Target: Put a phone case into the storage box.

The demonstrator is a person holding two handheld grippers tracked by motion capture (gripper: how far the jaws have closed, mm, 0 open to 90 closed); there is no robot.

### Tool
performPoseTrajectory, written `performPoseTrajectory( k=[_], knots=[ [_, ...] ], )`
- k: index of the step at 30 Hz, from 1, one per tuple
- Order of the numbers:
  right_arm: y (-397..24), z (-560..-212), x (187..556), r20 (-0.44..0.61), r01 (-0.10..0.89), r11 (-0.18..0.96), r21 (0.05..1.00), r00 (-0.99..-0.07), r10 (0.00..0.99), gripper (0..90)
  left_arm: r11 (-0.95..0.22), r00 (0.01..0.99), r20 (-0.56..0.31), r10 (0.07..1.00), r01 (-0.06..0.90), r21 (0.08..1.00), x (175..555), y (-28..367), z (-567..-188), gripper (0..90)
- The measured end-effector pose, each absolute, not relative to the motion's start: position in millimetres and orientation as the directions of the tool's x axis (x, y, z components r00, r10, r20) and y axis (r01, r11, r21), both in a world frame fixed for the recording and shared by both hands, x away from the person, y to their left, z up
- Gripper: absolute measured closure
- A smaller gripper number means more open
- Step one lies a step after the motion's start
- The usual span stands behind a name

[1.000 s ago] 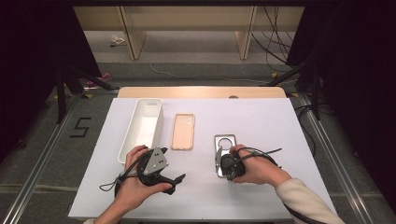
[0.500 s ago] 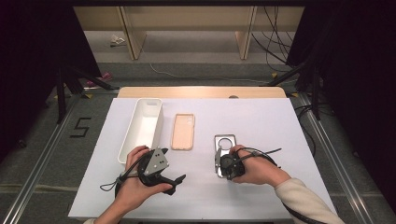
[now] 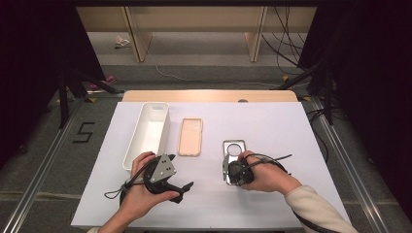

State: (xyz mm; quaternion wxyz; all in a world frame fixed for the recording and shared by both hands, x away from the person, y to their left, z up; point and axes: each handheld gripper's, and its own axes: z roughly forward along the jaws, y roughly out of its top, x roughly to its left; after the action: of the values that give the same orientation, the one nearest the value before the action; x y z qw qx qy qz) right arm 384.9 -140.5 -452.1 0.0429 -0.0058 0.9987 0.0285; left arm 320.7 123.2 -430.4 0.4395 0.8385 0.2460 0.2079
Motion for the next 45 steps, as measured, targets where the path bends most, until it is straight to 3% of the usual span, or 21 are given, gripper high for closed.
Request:
performPoseTrajectory(
  k=[21,45],
  knots=[
    [-141.7,-451.5,383.0,-0.093,-0.013,0.998,0.066,-0.996,-0.007,89.1,-0.486,0.787,0.127,0.603,0.237,0.841,322.4,125.0,-431.6,0.0],
    [-163.6,-429.7,385.8,-0.108,0.072,0.949,0.308,-0.988,0.110,89.5,-0.478,0.774,0.131,0.620,0.240,0.845,328.1,130.9,-434.3,0.5]
  ],
)
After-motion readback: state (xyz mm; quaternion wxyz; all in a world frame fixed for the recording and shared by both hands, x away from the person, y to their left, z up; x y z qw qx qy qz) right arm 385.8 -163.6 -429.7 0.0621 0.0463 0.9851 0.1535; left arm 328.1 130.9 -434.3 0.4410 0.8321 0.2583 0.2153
